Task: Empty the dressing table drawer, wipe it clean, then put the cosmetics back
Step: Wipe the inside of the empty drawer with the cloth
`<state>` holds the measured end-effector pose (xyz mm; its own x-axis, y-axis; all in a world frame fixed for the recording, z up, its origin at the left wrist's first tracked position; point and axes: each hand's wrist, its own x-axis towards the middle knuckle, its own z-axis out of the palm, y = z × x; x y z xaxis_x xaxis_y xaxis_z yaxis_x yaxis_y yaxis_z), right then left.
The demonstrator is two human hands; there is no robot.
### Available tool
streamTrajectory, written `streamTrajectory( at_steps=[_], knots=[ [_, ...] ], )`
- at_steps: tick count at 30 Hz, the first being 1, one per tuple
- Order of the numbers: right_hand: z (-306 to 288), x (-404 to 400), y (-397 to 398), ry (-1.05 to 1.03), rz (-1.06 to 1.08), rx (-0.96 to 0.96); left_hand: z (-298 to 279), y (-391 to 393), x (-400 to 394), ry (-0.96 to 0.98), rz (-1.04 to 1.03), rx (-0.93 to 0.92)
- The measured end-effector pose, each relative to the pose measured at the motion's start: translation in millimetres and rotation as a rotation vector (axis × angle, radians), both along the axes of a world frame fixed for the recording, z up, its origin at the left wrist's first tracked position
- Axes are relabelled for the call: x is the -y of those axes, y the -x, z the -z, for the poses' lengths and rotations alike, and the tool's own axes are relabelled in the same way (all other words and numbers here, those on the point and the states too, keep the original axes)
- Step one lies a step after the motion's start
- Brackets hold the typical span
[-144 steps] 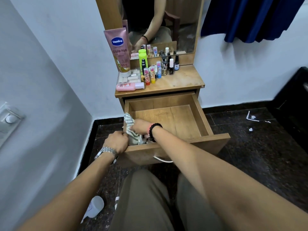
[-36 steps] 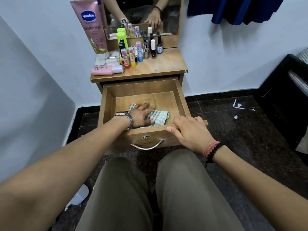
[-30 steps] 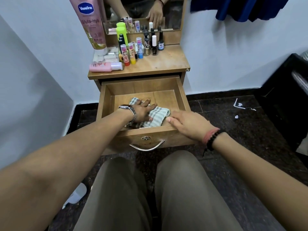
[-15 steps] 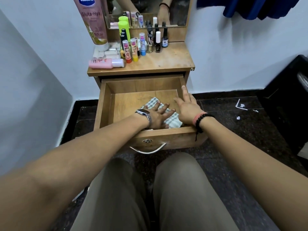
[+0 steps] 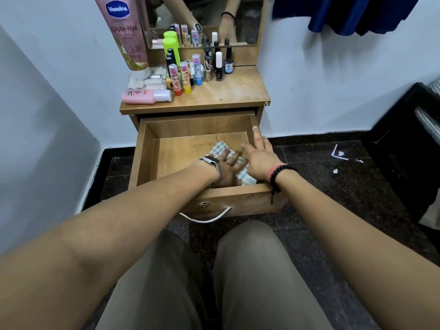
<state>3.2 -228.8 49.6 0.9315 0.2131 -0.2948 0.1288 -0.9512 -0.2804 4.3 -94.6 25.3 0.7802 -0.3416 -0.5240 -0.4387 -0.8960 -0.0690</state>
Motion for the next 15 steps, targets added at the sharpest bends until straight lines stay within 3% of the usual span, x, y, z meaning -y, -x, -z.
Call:
streamTrajectory(
  at_steps=[4, 11, 15],
  knots=[
    [-2.0, -0.3, -0.3, -0.021, -0.003, -0.013, 1.1, -7.4, -6.4, 0.015, 0.063, -0.016],
    [-1.1, 1.2, -0.8, -0.011, -0.013, -0.01, -2.4, -34.5, -83.8, -0.082, -0.363, 0.032],
    [1.8, 0.9, -0.8, 0.009, -0.025, -0.003, -7.6, -17.5, -41.5, -0.071, -0.33, 0.056]
  ],
)
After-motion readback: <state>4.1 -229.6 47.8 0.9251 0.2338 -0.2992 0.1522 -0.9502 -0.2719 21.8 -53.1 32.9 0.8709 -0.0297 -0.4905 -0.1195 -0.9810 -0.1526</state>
